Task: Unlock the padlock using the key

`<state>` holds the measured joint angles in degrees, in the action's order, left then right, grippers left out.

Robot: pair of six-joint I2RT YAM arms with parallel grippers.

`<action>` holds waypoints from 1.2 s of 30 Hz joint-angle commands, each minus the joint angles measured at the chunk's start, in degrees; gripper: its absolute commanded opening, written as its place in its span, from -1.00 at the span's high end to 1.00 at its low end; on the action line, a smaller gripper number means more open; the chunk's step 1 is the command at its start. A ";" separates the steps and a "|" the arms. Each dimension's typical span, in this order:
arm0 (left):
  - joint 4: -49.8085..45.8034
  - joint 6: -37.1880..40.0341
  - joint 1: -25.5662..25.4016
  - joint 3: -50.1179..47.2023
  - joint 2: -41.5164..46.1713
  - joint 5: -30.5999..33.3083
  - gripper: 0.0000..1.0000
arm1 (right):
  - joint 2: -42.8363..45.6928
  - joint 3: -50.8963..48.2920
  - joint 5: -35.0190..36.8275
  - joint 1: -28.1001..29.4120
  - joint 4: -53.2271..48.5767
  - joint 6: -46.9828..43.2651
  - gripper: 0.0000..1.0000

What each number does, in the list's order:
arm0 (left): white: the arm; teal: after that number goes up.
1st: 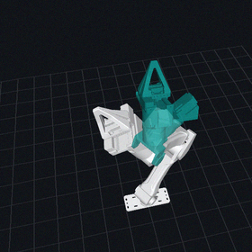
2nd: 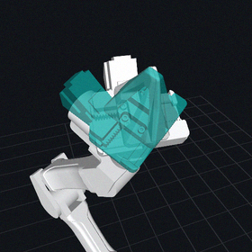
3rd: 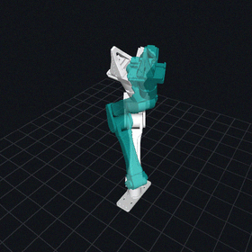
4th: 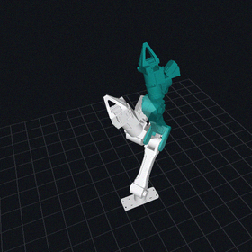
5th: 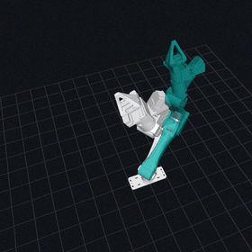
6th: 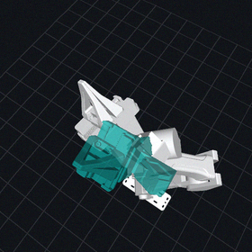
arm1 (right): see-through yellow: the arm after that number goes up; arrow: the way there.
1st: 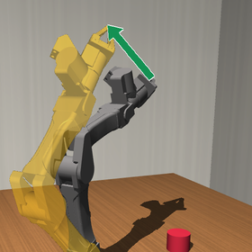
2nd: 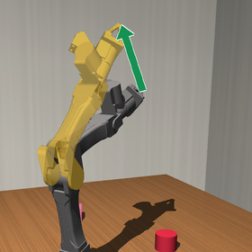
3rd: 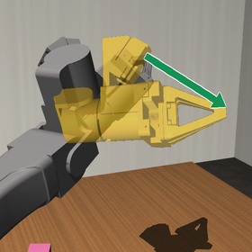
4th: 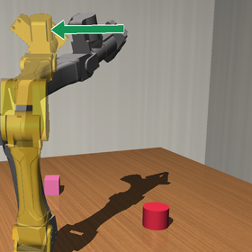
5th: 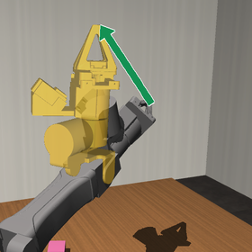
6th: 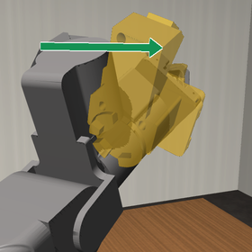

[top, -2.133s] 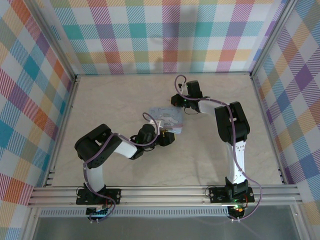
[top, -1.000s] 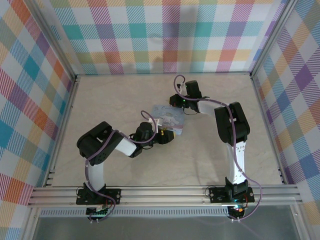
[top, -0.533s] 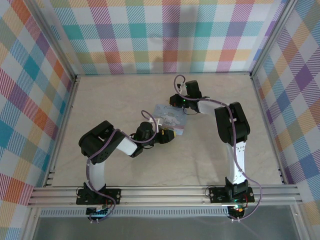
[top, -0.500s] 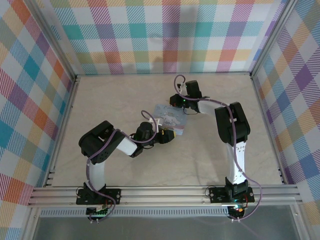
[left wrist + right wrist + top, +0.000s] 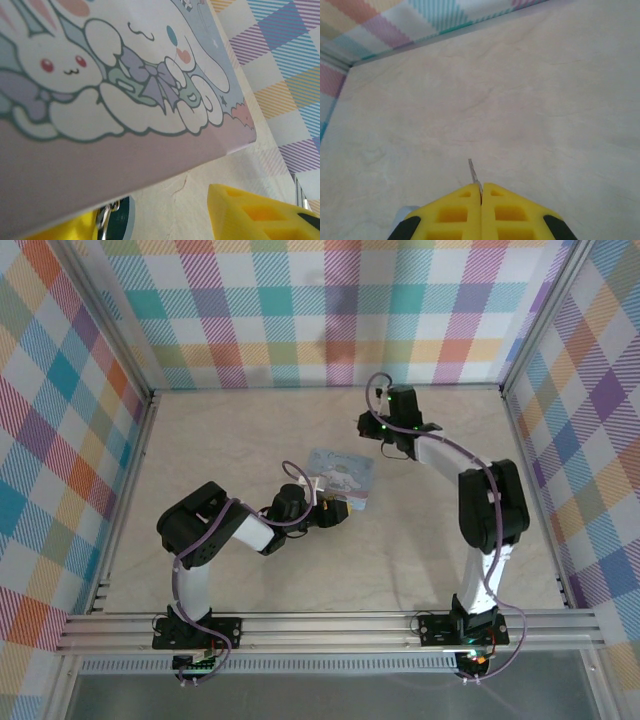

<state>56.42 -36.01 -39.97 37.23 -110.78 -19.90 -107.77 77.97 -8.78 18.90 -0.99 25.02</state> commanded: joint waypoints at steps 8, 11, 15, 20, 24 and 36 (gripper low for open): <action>-3.99 1.73 0.57 -0.61 1.80 -0.14 -0.10 | 4.69 -13.25 5.39 -0.11 -3.19 4.52 1.00; -4.12 1.65 0.59 -0.41 1.68 -0.14 -0.12 | 3.29 -13.51 3.43 0.68 -1.63 5.44 1.00; -4.18 1.64 0.59 -0.16 1.45 -0.29 -0.13 | 1.46 -11.71 2.76 2.00 -1.12 5.70 1.00; -4.48 1.74 0.68 -0.32 1.36 -0.24 -0.12 | -1.00 -8.29 2.21 2.05 -1.77 5.24 1.00; -4.07 1.73 0.98 -0.91 1.22 0.12 -0.04 | -2.74 -6.70 1.68 2.08 -2.29 4.96 1.00; -4.66 1.56 2.50 -1.64 0.32 -1.28 0.47 | -2.81 -7.56 0.78 2.11 -0.45 5.65 1.00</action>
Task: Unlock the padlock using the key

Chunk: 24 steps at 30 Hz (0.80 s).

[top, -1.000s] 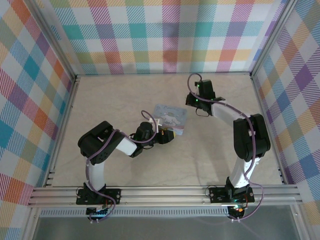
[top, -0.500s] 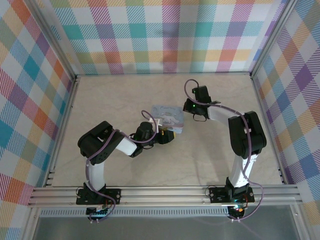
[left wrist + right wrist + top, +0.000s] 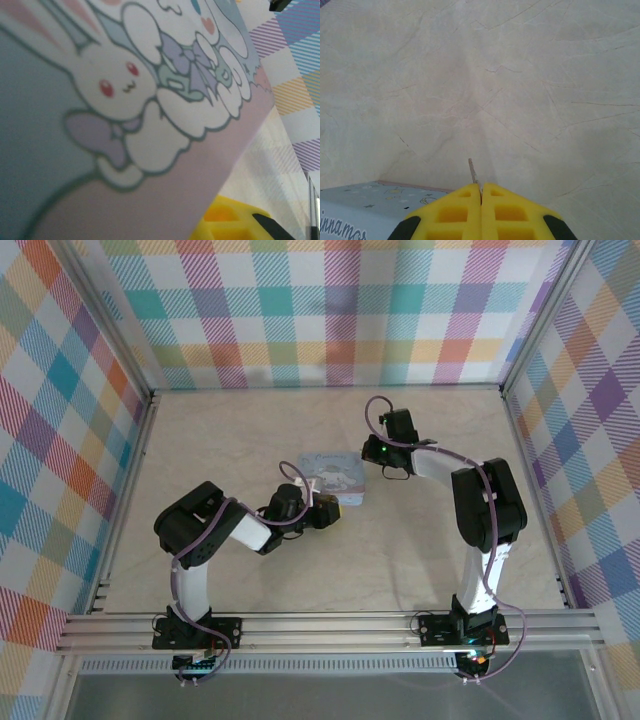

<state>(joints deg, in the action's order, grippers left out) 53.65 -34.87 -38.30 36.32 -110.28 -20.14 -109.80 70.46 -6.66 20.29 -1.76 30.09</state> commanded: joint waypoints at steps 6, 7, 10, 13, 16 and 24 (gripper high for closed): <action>-3.81 0.90 1.69 -0.55 0.14 -1.88 0.65 | -0.42 -0.74 -1.34 0.67 0.75 0.50 1.00; -4.27 0.99 1.88 -0.54 0.35 -2.33 0.66 | -0.42 -0.76 -1.34 0.66 0.63 0.41 1.00; -6.55 1.53 2.34 -0.54 1.31 -2.72 0.68 | -0.51 -0.68 -1.43 0.68 0.57 0.32 1.00; -9.77 2.45 2.71 -0.28 2.55 -3.79 0.72 | -0.57 -0.30 -1.52 0.70 0.56 0.23 1.00; -15.53 3.94 3.12 1.25 3.87 -5.47 0.77 | -1.01 0.61 -1.78 0.65 0.22 0.02 1.00; -34.77 7.34 4.87 8.21 5.43 -11.99 0.84 | -2.00 3.15 -2.30 0.63 -1.07 -0.97 1.00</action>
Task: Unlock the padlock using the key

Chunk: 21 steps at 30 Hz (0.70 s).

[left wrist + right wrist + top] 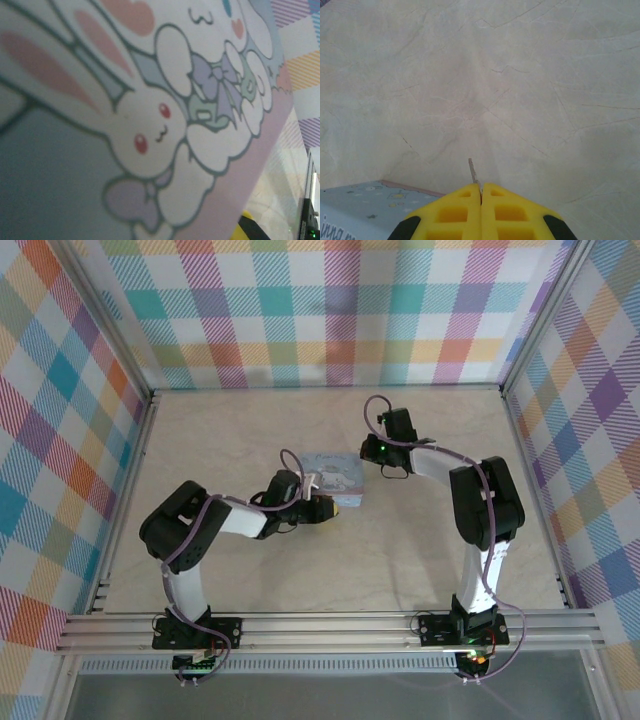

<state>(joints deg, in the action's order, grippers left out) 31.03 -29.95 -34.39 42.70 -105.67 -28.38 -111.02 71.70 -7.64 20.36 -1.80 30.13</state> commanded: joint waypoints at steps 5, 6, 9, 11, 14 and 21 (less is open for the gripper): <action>-17.17 1.37 1.85 4.15 0.66 -7.30 0.86 | 0.57 1.29 -1.33 0.42 -1.32 -2.37 1.00; -18.03 1.07 1.96 4.68 0.51 -7.77 0.86 | 1.15 0.99 -1.16 0.35 -1.36 -2.73 1.00; -21.61 0.28 2.14 6.59 0.02 -8.11 0.86 | 3.03 -0.21 -0.56 -0.10 -1.75 -3.68 1.00; -21.37 -1.12 2.14 6.79 0.32 -7.98 0.86 | 4.49 -1.02 0.11 -0.72 -2.12 -4.15 1.00; -20.51 -3.50 2.22 7.19 1.33 -7.63 0.86 | 7.40 -3.01 0.77 -1.62 -2.48 -4.70 1.00; -21.37 -7.12 2.22 9.58 2.78 -7.58 0.85 | 15.55 -10.61 -0.74 -3.39 -0.51 -3.35 1.00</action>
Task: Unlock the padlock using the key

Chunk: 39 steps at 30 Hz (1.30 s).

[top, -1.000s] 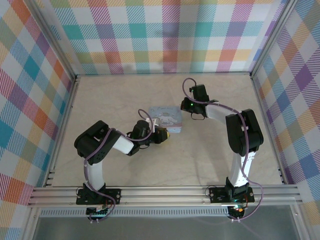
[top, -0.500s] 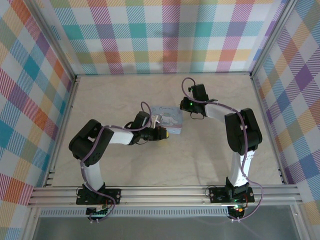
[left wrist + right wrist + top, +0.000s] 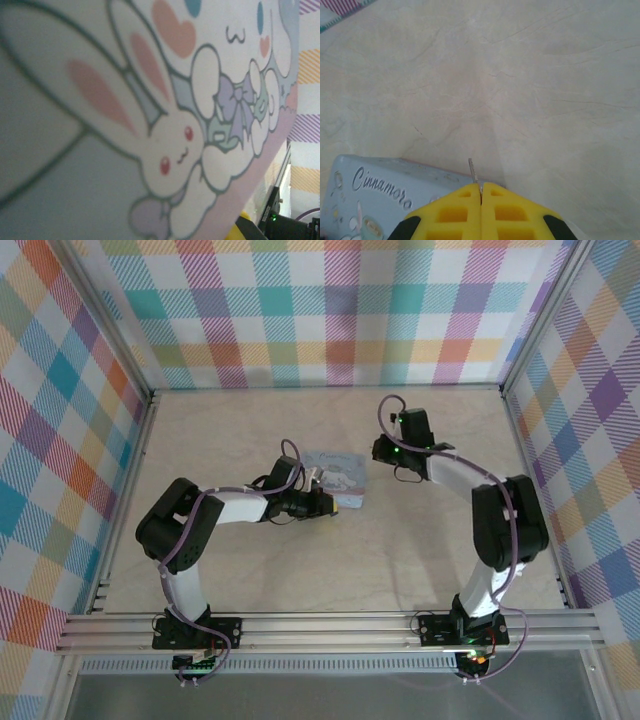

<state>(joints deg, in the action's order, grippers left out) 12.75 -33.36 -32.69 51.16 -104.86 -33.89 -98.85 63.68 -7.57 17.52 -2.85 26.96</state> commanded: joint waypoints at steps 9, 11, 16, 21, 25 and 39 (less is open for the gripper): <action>-0.29 -9.61 0.48 1.46 4.47 0.64 0.85 | 16.66 -13.74 -8.93 -0.83 4.96 3.71 1.00; 0.83 -10.96 0.52 1.38 4.67 1.42 0.84 | 19.21 -15.91 -11.67 -0.84 6.33 4.86 1.00; 2.94 -13.21 0.52 1.88 4.60 2.41 0.84 | 25.29 -20.54 -18.36 -0.86 9.08 7.07 1.00; 5.14 -15.27 0.52 1.78 4.00 3.27 0.83 | 31.43 -24.80 -21.87 -0.93 10.74 8.52 1.00; 6.85 -16.95 0.52 1.80 3.29 4.00 0.82 | 36.62 -27.78 -24.82 -0.87 13.09 10.32 1.00; 9.78 -19.35 0.43 2.38 2.59 6.03 0.80 | 44.92 -32.12 -27.63 -2.02 22.49 23.10 1.00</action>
<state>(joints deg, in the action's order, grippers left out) 18.94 -51.51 -32.69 51.68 -102.26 -28.12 -55.16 32.49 -33.67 15.90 14.06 45.01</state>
